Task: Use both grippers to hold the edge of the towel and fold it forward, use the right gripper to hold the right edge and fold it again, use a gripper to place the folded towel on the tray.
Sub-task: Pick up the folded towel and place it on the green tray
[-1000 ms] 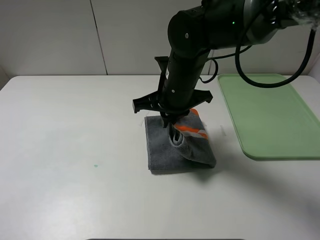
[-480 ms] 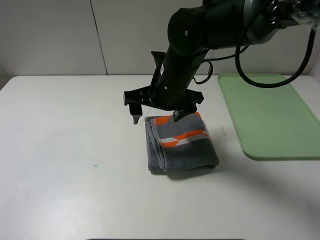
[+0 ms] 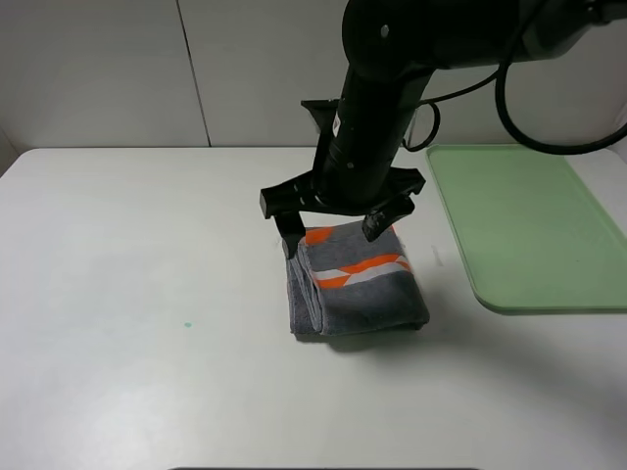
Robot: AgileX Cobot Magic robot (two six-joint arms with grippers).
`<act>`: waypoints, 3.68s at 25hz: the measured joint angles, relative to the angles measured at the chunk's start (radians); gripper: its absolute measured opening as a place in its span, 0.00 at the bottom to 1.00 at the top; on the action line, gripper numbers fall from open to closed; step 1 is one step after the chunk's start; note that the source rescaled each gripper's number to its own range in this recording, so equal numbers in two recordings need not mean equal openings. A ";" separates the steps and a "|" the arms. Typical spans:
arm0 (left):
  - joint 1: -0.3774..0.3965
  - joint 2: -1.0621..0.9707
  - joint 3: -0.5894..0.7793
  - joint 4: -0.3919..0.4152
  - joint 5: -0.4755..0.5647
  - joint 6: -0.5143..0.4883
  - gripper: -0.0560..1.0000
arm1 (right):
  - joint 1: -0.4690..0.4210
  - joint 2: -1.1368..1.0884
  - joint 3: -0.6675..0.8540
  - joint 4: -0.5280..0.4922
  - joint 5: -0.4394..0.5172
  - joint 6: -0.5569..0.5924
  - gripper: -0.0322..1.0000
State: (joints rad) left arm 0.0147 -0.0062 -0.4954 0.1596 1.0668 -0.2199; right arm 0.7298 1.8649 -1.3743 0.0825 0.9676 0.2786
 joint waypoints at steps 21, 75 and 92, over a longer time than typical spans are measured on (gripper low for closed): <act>0.000 0.000 0.000 0.000 0.000 0.000 1.00 | -0.106 -0.069 0.000 -0.061 0.063 -0.102 1.00; 0.000 -0.001 0.000 0.000 0.000 0.000 1.00 | -0.267 0.314 0.002 0.087 -0.189 -0.240 0.80; 0.000 -0.001 0.000 0.000 0.000 0.000 1.00 | -0.264 0.305 0.000 0.104 -0.182 -0.241 0.26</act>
State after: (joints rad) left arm 0.0147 -0.0070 -0.4954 0.1596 1.0668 -0.2199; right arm 0.4657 2.1699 -1.3746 0.1870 0.7855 0.0378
